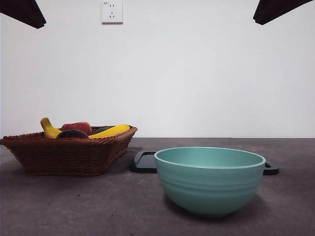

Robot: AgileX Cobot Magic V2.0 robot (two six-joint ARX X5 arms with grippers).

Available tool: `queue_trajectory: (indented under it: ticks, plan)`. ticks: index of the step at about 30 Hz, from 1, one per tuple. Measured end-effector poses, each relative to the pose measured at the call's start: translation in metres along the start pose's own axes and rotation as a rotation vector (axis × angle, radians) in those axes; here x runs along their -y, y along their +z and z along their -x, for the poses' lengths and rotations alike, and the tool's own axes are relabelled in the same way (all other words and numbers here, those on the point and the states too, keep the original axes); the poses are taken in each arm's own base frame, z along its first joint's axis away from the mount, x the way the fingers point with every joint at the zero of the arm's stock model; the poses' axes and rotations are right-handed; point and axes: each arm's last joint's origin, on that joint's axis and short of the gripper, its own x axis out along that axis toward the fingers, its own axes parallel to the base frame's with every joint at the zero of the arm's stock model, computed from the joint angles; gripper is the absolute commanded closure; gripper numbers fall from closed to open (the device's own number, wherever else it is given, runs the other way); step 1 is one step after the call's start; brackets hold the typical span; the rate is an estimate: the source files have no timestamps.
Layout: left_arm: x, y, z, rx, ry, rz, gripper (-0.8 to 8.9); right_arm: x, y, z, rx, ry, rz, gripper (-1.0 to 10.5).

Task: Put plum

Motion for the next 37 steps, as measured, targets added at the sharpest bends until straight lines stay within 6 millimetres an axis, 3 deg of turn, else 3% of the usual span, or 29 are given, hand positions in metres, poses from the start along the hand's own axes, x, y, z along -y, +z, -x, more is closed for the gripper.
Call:
queue_trajectory:
  ticks: [7, 10, 16, 21, 28, 37]
  plan:
    - [0.001, 0.000, 0.001, 0.008, 0.003, -0.004, 8.06, 0.000, 0.000, 0.000, 0.000, 0.000, 0.000, 9.4]
    - [0.002, 0.001, 0.012, 0.078, 0.056, -0.054, 8.06, 0.000, 0.000, 0.000, 0.000, 0.000, 0.000, 9.4]
    - [0.003, 0.008, 0.061, 0.505, 0.328, -0.210, 8.06, 0.000, 0.000, 0.000, 0.000, 0.000, 0.000, 9.4]
    - [0.000, -0.014, 0.080, 0.806, 0.572, -0.289, 8.07, 0.000, 0.000, 0.000, 0.000, 0.000, 0.000, 9.4]
    - [-0.011, -0.069, 0.066, 1.005, 0.881, -0.254, 8.07, 0.000, 0.000, 0.000, 0.000, 0.000, 0.000, 9.4]
    - [-0.040, -0.129, 0.015, 0.916, 0.968, -0.157, 8.07, 0.000, 0.000, 0.000, 0.000, 0.000, 0.000, 9.4]
